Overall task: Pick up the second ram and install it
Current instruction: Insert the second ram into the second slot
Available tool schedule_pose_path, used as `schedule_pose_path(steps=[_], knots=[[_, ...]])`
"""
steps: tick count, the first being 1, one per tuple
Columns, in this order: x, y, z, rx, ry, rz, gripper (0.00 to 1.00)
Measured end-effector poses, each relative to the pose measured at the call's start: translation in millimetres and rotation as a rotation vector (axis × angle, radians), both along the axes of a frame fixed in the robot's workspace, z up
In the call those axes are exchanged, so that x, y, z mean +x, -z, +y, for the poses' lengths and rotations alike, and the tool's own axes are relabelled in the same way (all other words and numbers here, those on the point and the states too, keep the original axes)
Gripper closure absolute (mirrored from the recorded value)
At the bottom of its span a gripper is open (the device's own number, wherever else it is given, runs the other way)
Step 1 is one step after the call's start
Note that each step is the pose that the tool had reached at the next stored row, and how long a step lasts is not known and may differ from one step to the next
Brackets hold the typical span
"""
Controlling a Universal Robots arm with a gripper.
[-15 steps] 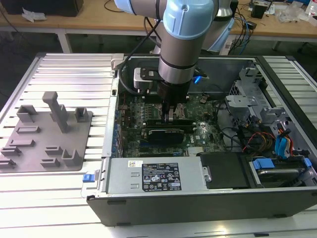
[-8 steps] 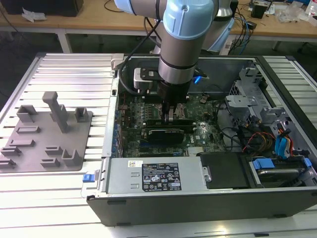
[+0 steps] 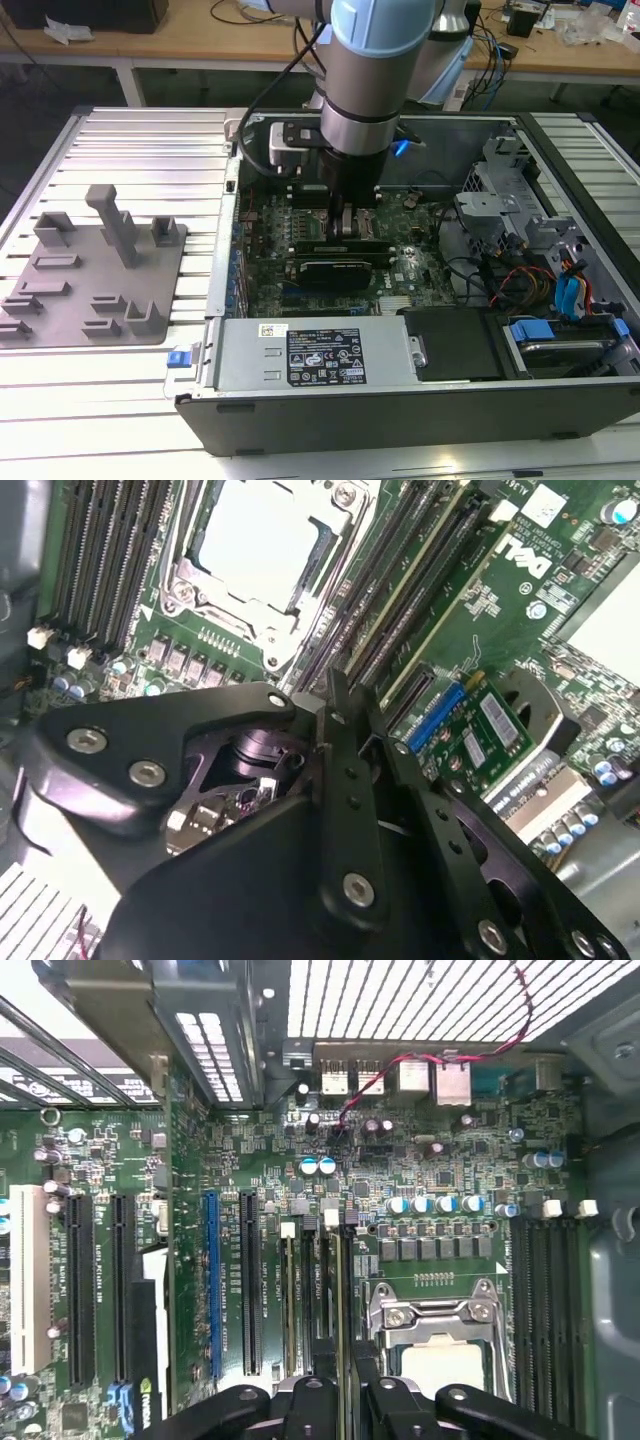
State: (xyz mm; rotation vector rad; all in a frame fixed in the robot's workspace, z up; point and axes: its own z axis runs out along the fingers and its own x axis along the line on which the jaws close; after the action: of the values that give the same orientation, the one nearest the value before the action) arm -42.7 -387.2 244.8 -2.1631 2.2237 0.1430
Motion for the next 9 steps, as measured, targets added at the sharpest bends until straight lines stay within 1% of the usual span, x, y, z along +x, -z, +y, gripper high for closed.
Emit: schedule_pose_path(steps=[2, 3, 4, 7, 8, 9], knots=[[0.0, -5.0, 0.1, 0.0001, 0.000, 0.0000, 0.82], [0.0, -8.7, 0.1, 0.0000, 0.000, 0.0000, 0.82], [0.0, -10.6, 0.2, 0.0003, 0.000, -0.0001, 0.82], [0.0, -11.1, 0.1, 0.0000, 0.000, 0.0000, 0.82], [0.0, -11.1, 0.1, 0.0001, 0.000, -0.0001, 0.84], [0.0, -11.3, 0.1, 0.0001, 0.000, 0.0000, 0.92]])
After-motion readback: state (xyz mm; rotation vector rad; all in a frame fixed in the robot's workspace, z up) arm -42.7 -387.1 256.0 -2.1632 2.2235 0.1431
